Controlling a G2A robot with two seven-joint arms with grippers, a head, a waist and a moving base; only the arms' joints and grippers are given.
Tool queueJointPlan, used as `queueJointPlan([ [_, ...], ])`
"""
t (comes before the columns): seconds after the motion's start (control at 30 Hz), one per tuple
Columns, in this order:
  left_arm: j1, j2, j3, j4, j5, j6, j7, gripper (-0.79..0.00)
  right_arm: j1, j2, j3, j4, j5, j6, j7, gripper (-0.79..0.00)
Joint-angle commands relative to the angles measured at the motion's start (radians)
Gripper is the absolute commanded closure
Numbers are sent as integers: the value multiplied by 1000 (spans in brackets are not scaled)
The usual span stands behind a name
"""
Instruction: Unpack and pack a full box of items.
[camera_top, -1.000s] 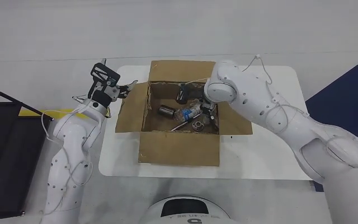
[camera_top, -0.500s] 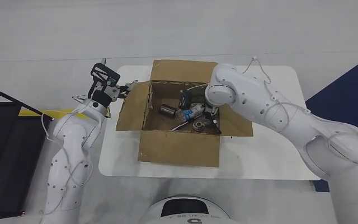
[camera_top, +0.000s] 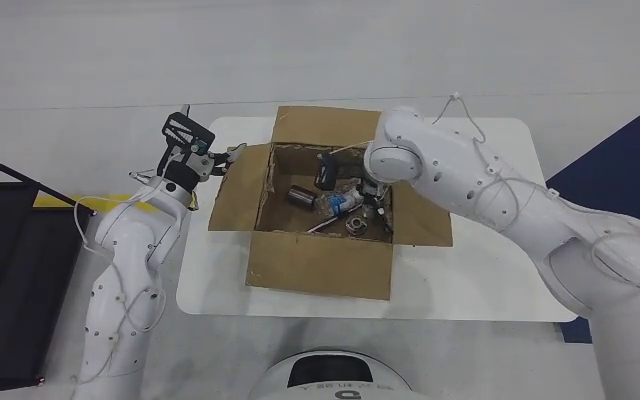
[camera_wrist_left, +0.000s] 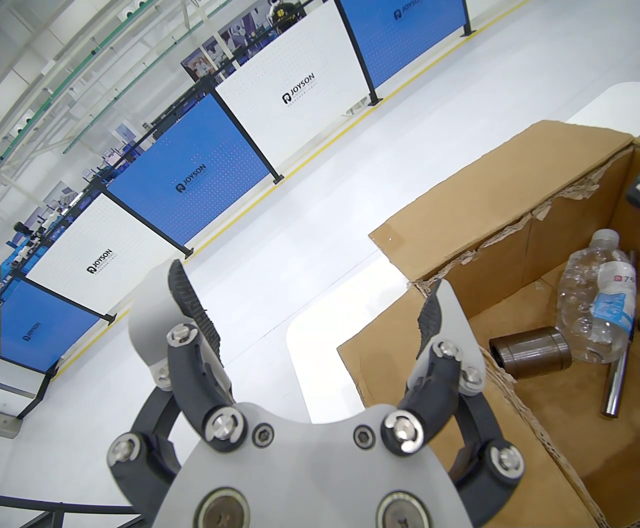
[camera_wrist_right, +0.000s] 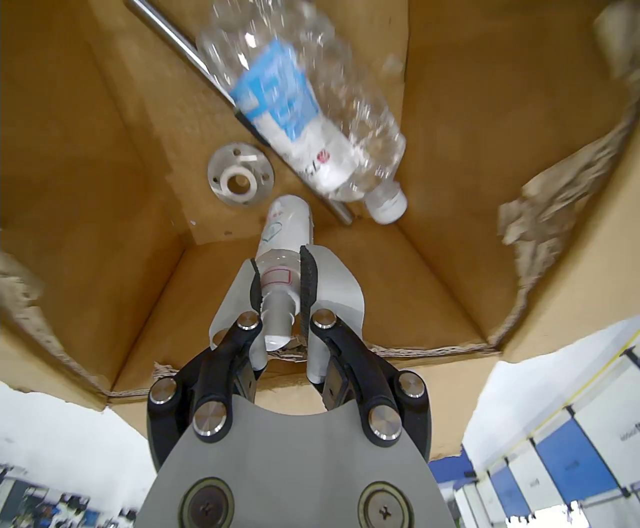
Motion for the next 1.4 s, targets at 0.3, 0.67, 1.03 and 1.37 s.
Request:
queueJointPlan([
  [0.3,0,0,0,0,0,0,0,-785,-90,114,167,-175,-61,137,-21,0],
  [0.67,0,0,0,0,0,0,0,-785,-114,37,62,-128,-131,193,76,-554],
  [1.03,0,0,0,0,0,0,0,-785,-112,-56,16,32,-102,93,2,-557],
  [1.37,0,0,0,0,0,0,0,-785,-109,-152,-26,233,-106,38,-34,-462],
])
